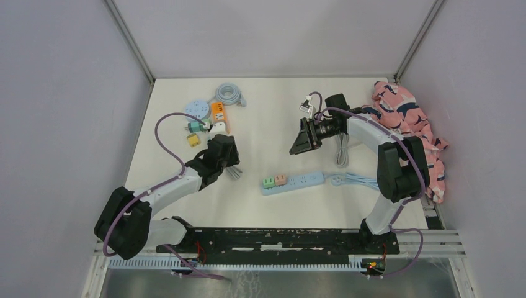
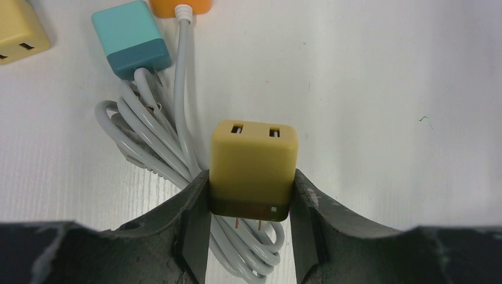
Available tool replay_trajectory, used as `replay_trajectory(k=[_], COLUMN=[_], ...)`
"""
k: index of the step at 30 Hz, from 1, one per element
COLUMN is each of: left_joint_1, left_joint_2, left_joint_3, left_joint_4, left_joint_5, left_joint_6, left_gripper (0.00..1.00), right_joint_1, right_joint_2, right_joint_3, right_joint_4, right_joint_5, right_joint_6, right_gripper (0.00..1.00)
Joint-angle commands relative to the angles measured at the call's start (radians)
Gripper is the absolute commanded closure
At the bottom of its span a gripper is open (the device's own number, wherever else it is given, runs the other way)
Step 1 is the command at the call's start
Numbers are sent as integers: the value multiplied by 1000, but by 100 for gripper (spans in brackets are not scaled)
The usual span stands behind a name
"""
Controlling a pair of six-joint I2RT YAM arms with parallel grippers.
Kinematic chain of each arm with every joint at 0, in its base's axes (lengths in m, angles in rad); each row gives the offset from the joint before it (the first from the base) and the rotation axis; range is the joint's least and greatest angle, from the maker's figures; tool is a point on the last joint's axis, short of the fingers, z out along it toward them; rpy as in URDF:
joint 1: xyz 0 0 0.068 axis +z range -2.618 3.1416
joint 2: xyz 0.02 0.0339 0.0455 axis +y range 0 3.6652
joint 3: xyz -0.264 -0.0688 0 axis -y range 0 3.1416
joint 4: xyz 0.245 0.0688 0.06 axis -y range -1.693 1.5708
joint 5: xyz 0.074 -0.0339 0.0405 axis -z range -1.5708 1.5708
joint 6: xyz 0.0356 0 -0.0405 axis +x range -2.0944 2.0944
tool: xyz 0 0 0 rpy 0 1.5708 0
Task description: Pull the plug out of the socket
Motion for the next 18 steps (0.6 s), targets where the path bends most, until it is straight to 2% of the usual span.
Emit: replay_trajectory(k=[1,18], left_joint_1=[14,69], left_joint_2=[-8,88], left_joint_3=[9,38], left_joint_4=[68,77], left_joint_5=[-23,-27], left_joint_6=[-24,-18], left_gripper=[91,91], right_joint_1=[-7,-10], right_joint_2=[-32,-29], right_joint_3=[47,46], right_joint_4=[2,-1], right_joint_5=[-28,-29], right_joint_6=[-16,-18], right_gripper=[37,37])
